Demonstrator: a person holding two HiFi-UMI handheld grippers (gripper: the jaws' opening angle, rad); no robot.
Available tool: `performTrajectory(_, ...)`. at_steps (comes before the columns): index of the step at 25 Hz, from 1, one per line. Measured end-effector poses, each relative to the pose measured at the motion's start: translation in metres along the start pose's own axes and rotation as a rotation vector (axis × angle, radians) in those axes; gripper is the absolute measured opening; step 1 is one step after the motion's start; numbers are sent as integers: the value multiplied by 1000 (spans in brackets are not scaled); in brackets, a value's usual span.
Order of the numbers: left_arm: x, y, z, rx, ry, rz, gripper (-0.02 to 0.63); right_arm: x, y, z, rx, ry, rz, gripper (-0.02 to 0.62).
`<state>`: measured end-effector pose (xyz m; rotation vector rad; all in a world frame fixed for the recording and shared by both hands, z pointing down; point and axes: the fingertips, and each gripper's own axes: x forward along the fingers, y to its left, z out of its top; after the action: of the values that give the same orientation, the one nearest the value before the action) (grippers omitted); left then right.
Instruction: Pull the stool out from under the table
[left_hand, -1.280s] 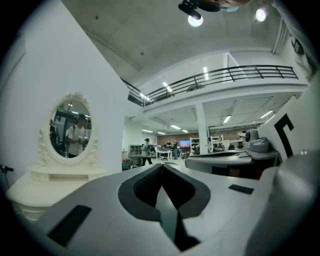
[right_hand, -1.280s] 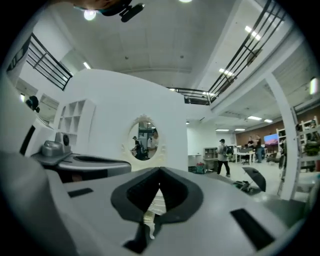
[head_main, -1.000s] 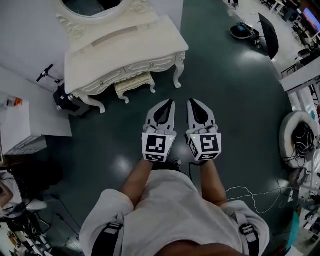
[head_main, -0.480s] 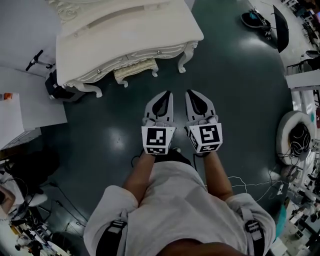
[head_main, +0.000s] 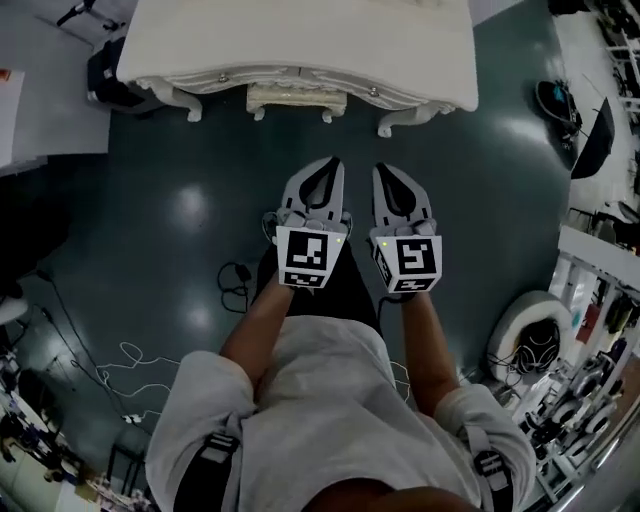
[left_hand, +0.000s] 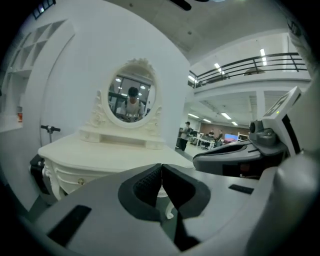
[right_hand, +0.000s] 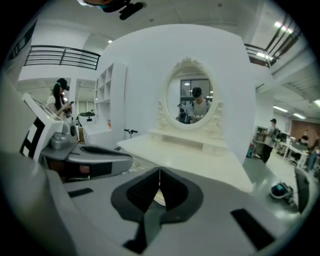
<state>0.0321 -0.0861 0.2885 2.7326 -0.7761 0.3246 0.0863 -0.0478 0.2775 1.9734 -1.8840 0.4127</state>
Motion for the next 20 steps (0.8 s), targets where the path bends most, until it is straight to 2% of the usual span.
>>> performTrajectory(3,8,32,-24,-21,16,87,6,37,18,-20,-22,28,90,15)
performTrajectory(6,5,60,-45,-54,31,206,6,70,37,-49,-64,91,205,15)
performTrajectory(8,4,74,-60,-88,42,281,6,92,47,-61,-160,115,287,15)
performTrajectory(10,3,78,-78,-115,49,331,6,106,54,-65,-272,95,351,15)
performTrajectory(12,2,77,-98,-136,59,366,6,113,58,-73,-308,82,401,15)
performTrajectory(15,6,83,-124,-162,74,413,6,128,56,-94,-299,98,448,15)
performTrajectory(18,16,85,-148,-168,92,419,6,149,52,-125,-320,122,445,15)
performTrajectory(20,19,84,-166,-169,99,422,6,158,50,-144,-269,133,442,15)
